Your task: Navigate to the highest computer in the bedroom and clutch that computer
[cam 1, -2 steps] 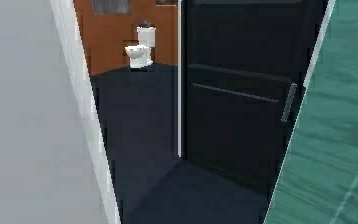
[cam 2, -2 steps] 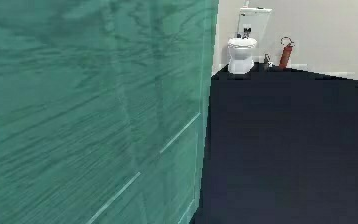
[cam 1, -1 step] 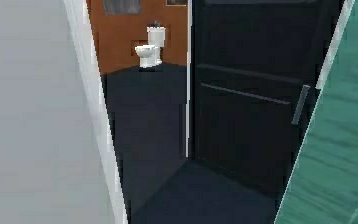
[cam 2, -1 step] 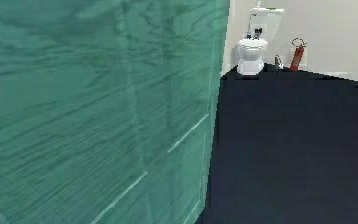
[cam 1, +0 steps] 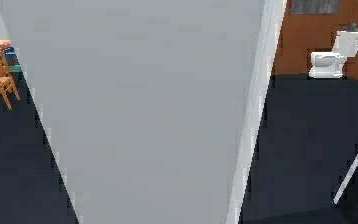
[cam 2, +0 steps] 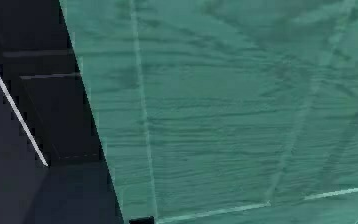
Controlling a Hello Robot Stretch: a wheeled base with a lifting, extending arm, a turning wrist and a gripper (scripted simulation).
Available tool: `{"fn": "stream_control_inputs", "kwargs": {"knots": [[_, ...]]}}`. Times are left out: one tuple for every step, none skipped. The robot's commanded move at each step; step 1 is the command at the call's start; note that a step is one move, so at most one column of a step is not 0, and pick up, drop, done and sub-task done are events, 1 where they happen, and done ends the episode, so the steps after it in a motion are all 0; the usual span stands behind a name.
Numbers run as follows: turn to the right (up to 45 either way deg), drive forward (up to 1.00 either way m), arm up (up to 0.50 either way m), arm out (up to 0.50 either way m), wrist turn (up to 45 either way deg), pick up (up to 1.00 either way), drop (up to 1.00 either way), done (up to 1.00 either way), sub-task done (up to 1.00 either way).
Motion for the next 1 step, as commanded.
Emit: {"fn": "stream_control_inputs", "kwargs": {"knots": [[-15.0, 0.0, 0.0, 0.0, 0.0, 0.0, 0.0, 0.0, 0.0]]}}
